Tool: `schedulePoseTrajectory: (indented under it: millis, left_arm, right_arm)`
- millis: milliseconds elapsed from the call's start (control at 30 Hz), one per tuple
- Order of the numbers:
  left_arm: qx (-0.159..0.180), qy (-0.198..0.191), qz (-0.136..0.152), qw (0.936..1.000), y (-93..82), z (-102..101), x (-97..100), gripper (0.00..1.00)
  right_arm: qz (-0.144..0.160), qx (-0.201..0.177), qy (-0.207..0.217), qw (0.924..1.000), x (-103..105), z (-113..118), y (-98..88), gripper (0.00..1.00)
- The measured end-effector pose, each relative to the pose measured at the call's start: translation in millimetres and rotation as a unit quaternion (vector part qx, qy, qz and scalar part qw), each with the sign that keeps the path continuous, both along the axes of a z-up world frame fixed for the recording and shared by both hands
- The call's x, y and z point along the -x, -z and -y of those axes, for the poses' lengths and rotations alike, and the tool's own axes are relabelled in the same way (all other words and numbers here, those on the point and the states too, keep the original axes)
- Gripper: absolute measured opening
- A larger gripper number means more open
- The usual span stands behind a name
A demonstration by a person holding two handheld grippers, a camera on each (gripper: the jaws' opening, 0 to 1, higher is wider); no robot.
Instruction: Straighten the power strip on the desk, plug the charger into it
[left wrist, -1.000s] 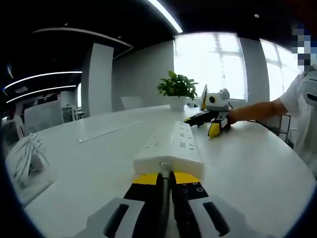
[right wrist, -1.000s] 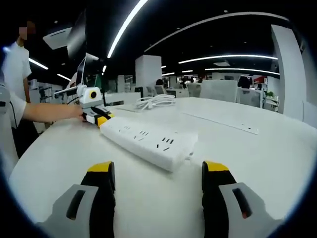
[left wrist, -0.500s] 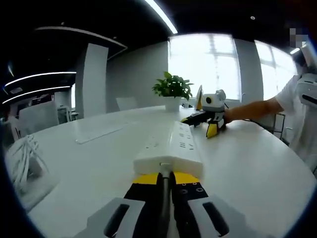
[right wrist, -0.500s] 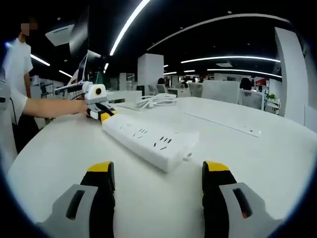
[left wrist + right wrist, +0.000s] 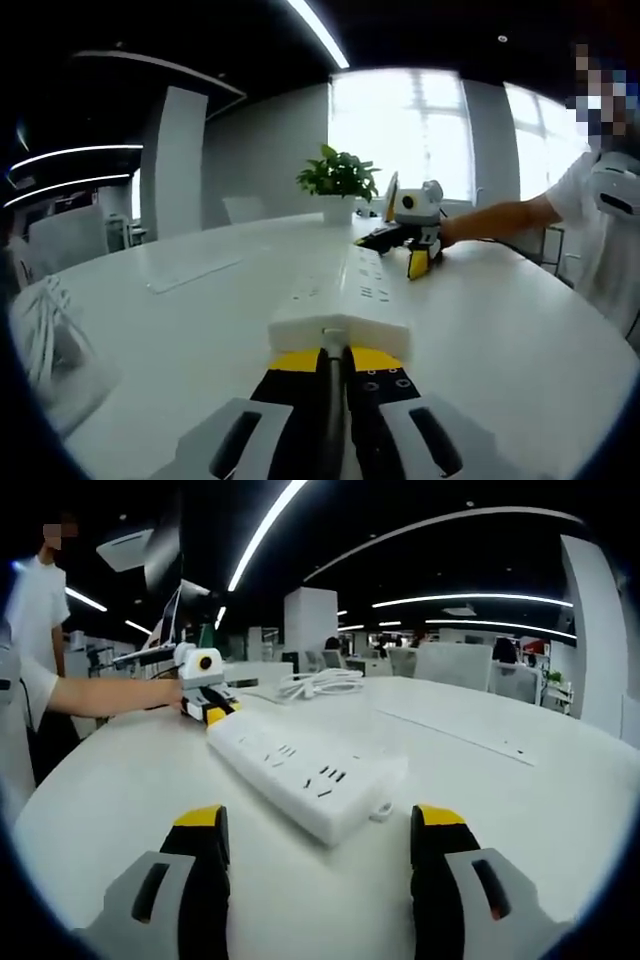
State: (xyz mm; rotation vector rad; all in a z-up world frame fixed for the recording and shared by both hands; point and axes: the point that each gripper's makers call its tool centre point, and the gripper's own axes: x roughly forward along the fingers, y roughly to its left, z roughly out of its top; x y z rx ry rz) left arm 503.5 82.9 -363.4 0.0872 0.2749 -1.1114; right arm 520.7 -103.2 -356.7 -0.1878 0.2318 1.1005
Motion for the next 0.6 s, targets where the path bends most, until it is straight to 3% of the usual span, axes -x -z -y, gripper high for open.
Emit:
schedulePoseTrajectory:
  millis: [600]
  left_arm:
    - [0.002,0.024,-0.004,0.9997,-2.1,0,3.1,0.10]
  right_arm:
    - [0.001,-0.002,-0.017,0.9999,-30,-16,-2.9,0.74]
